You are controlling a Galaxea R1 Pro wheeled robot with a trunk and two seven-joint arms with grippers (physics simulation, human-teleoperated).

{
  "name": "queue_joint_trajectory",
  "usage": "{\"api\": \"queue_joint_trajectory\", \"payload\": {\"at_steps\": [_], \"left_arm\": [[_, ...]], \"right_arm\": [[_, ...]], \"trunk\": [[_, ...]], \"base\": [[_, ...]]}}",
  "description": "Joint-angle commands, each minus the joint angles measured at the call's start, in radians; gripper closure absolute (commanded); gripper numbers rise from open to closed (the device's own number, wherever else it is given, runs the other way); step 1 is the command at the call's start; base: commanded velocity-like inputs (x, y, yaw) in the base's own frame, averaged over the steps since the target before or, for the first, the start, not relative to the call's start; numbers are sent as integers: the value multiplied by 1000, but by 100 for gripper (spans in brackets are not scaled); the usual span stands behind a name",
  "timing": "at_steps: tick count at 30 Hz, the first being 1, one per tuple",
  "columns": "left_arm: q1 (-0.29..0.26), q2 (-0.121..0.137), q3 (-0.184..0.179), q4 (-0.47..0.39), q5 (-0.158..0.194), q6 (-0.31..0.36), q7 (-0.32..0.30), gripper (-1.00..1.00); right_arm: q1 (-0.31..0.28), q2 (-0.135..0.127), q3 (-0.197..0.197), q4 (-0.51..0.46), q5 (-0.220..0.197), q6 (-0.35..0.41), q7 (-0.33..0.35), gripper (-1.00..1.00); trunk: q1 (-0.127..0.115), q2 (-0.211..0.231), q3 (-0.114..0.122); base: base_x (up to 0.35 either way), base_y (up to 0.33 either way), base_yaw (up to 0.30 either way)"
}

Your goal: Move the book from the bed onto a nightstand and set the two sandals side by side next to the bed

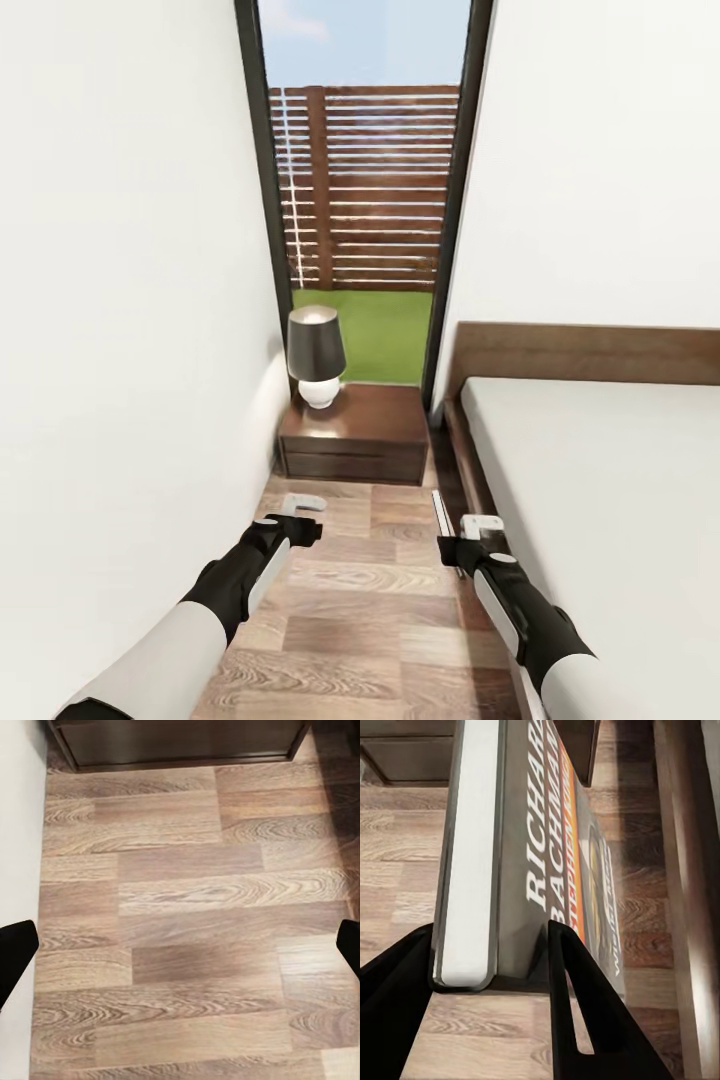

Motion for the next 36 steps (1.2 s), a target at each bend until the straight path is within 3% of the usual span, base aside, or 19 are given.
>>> {"api": "queue_joint_trajectory", "payload": {"at_steps": [1, 24, 36], "left_arm": [[-1, 1, -5, -1, 11, 4, 9, -100], [-1, 1, -5, -1, 11, 4, 10, -100], [-1, 1, -5, -1, 11, 4, 12, -100]], "right_arm": [[-1, -1, 3, -2, -10, 4, -6, 100], [-1, -2, 3, -4, -10, 4, -5, 100], [-1, -2, 3, -4, -10, 4, -5, 100]], "trunk": [[1, -1, -1], [1, -1, -1], [1, -1, -1]], "base": [[337, -77, 18], [337, -74, 1], [339, 47, 0]]}}
